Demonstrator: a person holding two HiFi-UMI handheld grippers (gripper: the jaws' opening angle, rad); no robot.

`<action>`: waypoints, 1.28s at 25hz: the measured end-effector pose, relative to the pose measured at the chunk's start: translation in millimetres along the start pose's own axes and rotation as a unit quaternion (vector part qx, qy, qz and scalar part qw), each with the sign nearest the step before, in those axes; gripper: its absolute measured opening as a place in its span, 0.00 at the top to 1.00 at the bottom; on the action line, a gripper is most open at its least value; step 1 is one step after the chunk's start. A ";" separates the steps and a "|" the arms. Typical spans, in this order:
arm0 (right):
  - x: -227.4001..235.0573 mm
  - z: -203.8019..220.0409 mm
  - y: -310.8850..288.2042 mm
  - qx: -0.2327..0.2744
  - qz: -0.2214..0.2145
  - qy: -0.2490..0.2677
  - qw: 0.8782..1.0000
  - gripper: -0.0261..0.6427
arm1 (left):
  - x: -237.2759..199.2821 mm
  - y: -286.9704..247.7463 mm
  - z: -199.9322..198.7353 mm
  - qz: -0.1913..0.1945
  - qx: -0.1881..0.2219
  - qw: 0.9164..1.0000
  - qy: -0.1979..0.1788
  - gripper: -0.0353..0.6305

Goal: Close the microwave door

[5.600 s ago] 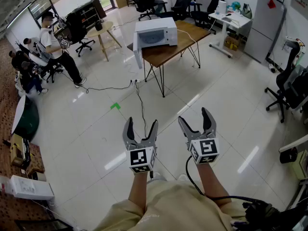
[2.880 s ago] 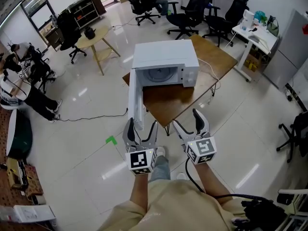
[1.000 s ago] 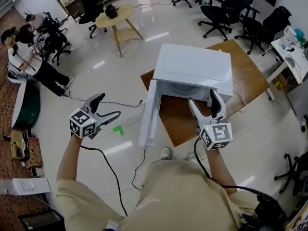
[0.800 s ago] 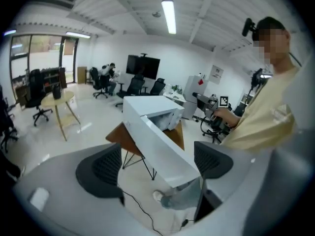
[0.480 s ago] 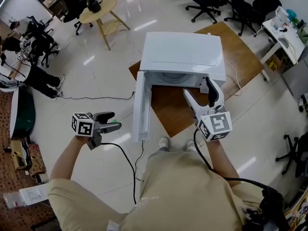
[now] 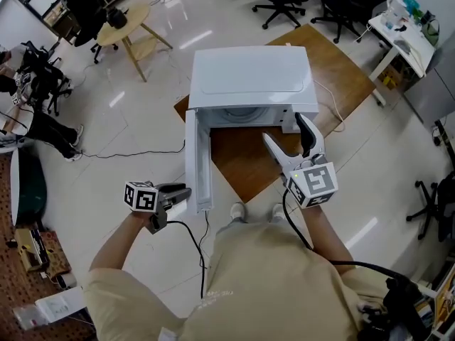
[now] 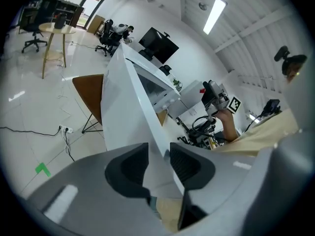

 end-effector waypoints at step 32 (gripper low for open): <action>39.8 -16.0 48.3 -0.008 0.072 0.005 0.997 0.41 | 53.7 -172.4 -59.2 -0.048 0.243 0.960 0.131 0.79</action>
Point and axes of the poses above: the fingertips, and each gripper's own axes: y backward along the fingers, x to its right, z out of its underside, the point moved 7 cm from there along y, backward along the fingers, and after that the axes turned 14 degrees about z, right-handed, at the moved point
